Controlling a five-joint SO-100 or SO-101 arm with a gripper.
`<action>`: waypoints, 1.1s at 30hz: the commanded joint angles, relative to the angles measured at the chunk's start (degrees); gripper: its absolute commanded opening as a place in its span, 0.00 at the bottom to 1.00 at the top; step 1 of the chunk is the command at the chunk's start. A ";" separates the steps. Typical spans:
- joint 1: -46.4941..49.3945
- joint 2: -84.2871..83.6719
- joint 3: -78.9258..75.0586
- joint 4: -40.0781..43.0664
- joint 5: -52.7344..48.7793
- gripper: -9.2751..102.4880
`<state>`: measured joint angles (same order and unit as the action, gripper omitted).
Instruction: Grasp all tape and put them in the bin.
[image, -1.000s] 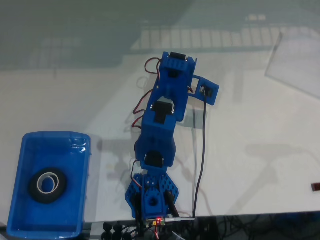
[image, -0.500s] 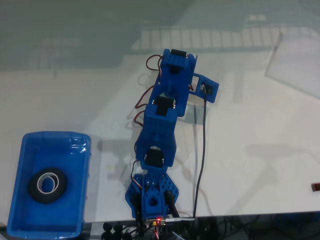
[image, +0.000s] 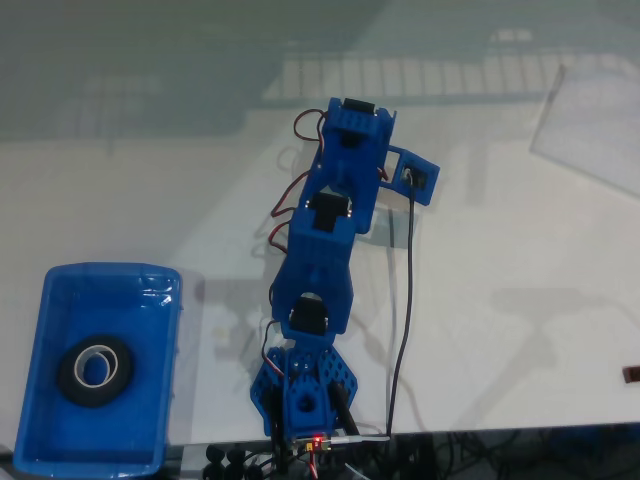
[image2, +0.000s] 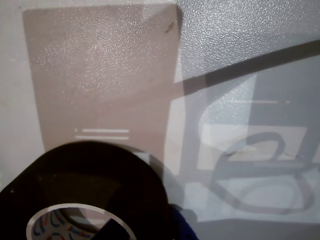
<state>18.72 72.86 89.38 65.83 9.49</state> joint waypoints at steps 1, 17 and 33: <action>0.79 2.02 -2.64 -0.53 0.26 0.08; -3.60 29.97 5.36 0.00 1.67 0.08; -37.71 68.38 18.54 5.10 -3.25 0.08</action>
<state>-12.57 135.79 108.54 69.70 7.29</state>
